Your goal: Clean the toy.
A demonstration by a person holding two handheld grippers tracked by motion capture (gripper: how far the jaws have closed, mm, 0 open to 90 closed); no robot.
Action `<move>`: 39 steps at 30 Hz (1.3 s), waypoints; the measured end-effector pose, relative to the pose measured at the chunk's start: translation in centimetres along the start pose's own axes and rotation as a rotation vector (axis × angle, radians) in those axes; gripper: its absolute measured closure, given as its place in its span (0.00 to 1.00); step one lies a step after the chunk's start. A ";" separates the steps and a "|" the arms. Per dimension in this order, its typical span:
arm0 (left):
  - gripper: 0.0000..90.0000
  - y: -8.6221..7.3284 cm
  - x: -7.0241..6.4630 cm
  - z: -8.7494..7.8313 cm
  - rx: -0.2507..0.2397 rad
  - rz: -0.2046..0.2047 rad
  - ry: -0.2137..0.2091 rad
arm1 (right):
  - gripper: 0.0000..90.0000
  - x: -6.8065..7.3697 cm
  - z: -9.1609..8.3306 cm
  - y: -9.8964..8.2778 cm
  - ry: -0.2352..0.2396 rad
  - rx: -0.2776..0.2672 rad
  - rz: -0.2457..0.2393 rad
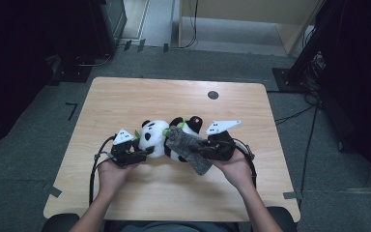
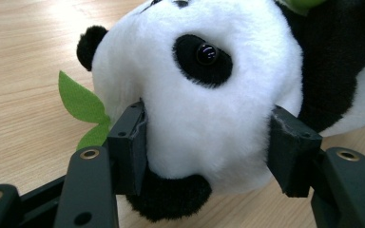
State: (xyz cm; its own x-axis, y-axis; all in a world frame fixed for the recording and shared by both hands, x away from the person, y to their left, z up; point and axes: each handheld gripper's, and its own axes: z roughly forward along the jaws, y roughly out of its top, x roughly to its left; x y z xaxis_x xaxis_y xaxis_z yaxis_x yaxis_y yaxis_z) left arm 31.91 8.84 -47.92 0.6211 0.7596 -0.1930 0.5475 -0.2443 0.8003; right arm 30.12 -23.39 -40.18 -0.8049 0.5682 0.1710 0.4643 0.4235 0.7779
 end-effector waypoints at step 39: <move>0.42 0.0 0.0 0.0 -0.006 -0.010 -0.015 | 0.86 0.8 -1.9 0.9 -0.024 -0.039 0.017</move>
State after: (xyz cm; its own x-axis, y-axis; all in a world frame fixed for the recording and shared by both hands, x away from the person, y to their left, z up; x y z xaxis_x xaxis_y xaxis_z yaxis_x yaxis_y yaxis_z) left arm 31.87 8.84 -47.87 0.6238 0.7529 -0.2096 0.5506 -0.2331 0.8016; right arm 29.18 -23.86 -38.21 -0.7877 0.5921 0.1705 0.4628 0.3859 0.7980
